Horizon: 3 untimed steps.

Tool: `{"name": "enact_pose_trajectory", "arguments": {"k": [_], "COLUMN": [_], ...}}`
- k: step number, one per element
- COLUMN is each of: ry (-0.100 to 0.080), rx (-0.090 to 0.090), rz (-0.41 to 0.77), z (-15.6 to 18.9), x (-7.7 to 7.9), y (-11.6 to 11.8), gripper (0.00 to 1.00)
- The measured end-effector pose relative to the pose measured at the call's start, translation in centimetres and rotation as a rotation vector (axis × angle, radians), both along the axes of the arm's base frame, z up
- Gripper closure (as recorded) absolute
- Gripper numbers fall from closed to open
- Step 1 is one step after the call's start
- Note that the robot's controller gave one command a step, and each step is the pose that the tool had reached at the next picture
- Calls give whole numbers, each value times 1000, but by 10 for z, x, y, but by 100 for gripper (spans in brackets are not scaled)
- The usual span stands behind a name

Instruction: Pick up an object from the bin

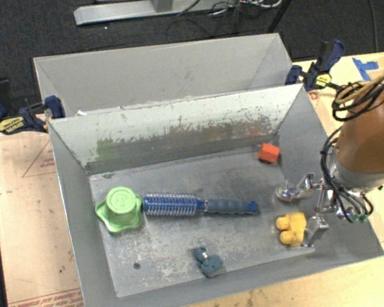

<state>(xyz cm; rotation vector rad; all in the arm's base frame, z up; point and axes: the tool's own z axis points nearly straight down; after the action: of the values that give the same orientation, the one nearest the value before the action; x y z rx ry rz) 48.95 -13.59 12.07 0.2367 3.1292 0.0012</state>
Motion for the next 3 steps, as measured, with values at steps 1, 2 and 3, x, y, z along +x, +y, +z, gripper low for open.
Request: {"name": "enact_pose_trajectory", "arguments": {"k": [1,2,3], "ry": [-4,1,-8], "rx": [0,0,-2], "rz": [-7,-6,-5], "z": [-49,-47,-44], "x": [4,6,9], "y": [-1,0,-1], "gripper": [0,0,100]}}
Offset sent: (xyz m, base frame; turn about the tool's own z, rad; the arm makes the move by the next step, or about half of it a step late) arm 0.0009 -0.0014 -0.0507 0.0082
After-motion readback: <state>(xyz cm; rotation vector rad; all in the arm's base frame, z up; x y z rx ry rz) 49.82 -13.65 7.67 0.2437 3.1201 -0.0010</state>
